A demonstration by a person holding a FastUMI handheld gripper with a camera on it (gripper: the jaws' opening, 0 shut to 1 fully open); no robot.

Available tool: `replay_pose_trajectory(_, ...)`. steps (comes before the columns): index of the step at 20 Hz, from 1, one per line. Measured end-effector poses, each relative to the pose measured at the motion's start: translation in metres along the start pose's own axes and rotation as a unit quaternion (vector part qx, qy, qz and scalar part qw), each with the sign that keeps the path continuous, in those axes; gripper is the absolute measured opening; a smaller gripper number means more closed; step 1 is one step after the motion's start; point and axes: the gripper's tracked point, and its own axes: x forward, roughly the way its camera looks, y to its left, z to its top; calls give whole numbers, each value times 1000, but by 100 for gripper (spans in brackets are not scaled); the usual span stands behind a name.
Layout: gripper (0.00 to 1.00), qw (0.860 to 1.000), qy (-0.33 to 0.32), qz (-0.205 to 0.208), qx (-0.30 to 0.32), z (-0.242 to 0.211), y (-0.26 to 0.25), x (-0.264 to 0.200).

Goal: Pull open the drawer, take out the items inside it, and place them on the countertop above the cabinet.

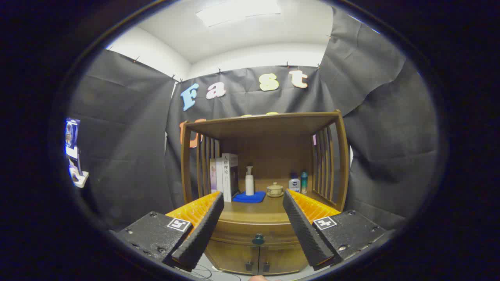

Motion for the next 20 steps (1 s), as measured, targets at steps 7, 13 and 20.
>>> replay_pose_trajectory(7,99,1000,15,-8,7,-13,1,0)
replay_pose_trajectory(13,99,1000,15,-3,-9,-15,4,-3)
replay_pose_trajectory(20,99,1000,25,-3,-7,-23,9,-2)
